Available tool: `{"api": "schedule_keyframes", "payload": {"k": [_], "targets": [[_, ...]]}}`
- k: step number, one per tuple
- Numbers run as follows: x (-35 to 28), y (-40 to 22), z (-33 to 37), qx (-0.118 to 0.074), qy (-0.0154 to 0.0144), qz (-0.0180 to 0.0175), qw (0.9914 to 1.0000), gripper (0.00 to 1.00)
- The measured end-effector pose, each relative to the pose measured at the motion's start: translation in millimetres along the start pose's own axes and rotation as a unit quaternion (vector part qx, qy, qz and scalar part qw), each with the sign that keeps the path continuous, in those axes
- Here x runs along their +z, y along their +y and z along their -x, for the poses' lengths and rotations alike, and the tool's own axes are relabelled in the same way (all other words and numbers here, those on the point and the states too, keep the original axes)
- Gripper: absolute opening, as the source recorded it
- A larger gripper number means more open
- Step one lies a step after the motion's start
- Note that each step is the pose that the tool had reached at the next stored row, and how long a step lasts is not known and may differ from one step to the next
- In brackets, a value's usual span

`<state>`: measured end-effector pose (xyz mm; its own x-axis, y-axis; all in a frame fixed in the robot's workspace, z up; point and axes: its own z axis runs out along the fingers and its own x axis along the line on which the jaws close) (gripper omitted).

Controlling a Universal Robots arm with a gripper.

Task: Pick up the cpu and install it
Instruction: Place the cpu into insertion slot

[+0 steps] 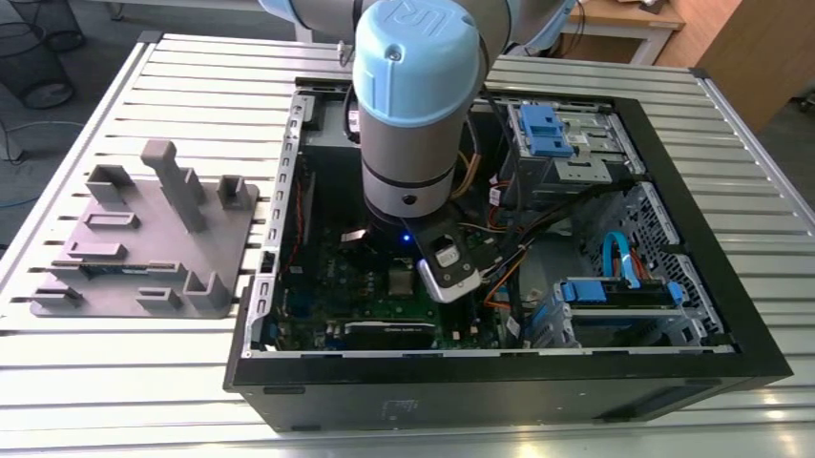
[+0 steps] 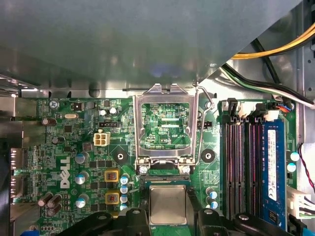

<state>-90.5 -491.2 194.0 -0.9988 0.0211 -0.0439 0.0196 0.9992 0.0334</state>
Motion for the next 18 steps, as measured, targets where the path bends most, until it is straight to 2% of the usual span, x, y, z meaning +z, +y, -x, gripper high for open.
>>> {"api": "schedule_keyframes", "payload": {"k": [7, 18], "targets": [[-0.2, 0.0, -0.3, 0.003, 0.0, 0.0031, 0.99999, 0.39], [-0.2, -0.4, -0.9, 0.009, -0.0001, 0.0029, 0.99995, 0.39]]}}
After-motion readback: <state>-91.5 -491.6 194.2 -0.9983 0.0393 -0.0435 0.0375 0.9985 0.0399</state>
